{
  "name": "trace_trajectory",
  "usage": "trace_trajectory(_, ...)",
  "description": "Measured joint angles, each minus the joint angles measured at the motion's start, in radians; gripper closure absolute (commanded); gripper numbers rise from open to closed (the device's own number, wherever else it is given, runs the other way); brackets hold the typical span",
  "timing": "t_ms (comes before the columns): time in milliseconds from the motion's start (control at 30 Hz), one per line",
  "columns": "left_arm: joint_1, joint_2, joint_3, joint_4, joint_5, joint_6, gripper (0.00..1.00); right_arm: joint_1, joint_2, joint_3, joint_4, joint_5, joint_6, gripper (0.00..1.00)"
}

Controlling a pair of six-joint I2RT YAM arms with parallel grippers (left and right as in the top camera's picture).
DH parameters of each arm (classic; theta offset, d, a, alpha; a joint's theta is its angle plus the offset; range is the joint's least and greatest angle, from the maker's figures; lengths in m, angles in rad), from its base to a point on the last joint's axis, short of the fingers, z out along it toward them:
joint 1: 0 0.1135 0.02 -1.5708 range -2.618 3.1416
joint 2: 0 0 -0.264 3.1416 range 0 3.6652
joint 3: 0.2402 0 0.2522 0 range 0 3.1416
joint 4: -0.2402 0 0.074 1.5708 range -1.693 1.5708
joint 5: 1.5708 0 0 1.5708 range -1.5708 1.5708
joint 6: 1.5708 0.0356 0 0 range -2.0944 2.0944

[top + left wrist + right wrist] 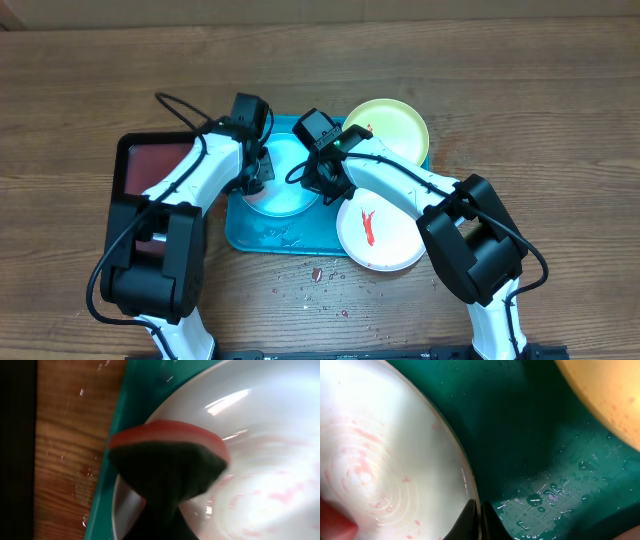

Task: Clean dirty plates on tray and stack at the side
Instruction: 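Scrub the white plate again with the sponge in the left gripper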

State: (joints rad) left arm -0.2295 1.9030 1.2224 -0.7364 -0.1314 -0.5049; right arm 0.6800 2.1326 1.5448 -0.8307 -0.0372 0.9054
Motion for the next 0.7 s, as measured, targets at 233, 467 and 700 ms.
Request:
trace_trajectory(233, -0.002, -0.022, -0.063, 0.051, 0.002, 0.033, 0.96, -0.003, 0.000, 0.000, -0.002, -0.001, -0.001, 0.96)
trace_trajectory(467, 0.018, -0.027, -0.075, -0.013, 0.378, 0.421, 0.96, -0.019, -0.001, 0.000, -0.020, -0.009, -0.005, 0.96)
trace_trajectory(700, 0.012, -0.027, -0.100, 0.073, 0.436, 0.478, 0.96, -0.023, -0.002, 0.000, -0.026, -0.006, -0.007, 0.96)
